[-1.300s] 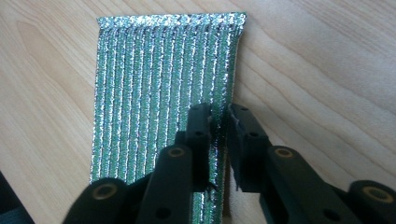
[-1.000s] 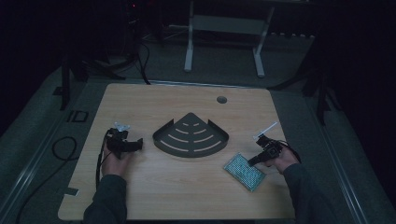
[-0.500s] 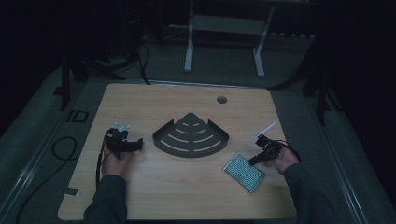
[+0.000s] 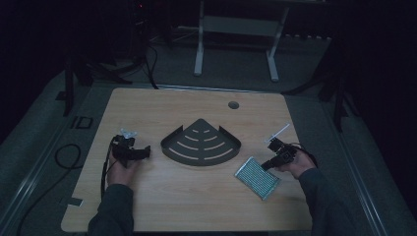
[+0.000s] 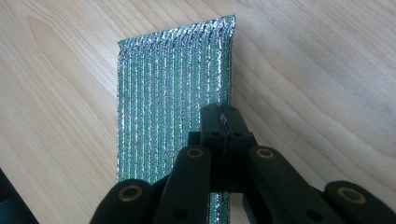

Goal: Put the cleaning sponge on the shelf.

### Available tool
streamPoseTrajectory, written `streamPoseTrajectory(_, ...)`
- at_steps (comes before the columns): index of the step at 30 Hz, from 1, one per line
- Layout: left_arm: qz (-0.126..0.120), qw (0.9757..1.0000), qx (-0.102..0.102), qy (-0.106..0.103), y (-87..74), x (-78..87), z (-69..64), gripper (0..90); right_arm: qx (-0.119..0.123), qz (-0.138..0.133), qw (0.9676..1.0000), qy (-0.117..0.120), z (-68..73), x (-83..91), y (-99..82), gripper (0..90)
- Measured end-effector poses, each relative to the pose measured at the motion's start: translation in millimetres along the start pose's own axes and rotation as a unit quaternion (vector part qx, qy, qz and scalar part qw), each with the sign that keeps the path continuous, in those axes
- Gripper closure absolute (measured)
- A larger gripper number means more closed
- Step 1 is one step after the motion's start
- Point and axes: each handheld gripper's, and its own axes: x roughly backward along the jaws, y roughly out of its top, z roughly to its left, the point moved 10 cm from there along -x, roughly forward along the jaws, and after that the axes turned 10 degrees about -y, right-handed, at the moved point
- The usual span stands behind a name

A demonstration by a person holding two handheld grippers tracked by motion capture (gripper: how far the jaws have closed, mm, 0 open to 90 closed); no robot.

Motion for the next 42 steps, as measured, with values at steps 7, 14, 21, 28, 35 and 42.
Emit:
streamPoseTrajectory(7, 0.000, 1.0000, 0.000, 0.000, 0.0, 0.0, 0.0, 9.5, 0.002, -0.007, 1.0000, 0.001, 0.2, 7.7, 7.4, 90.0)
streamPoseTrajectory(14, 0.000, 1.0000, 0.000, 0.000, 0.0, 0.0, 0.0, 9.5, 0.006, -0.017, 0.9998, 0.001, -0.3, 15.5, 15.6, 90.0)
streamPoseTrajectory(21, 0.000, 1.0000, 0.000, 0.000, 0.0, 0.0, 0.0, 9.5, 0.013, -0.017, 0.9998, -0.001, 1.0, 21.5, 22.6, 90.0)
streamPoseTrajectory(28, 0.000, 1.0000, 0.000, 0.000, 0.0, 0.0, 0.0, 9.5, 0.016, -0.026, 0.9995, -0.007, -0.7, 30.6, 29.0, 90.0)
streamPoseTrajectory(35, 0.000, 1.0000, 0.000, 0.000, 0.0, 0.0, 0.0, 9.5, 0.016, -0.033, 0.9993, -0.009, -2.6, 37.5, 33.6, 90.0)
streamPoseTrajectory(42, 0.000, 1.0000, 0.000, 0.000, 0.0, 0.0, 0.0, 9.5, 0.022, -0.037, 0.9991, -0.008, -1.4, 44.0, 39.8, 90.0)
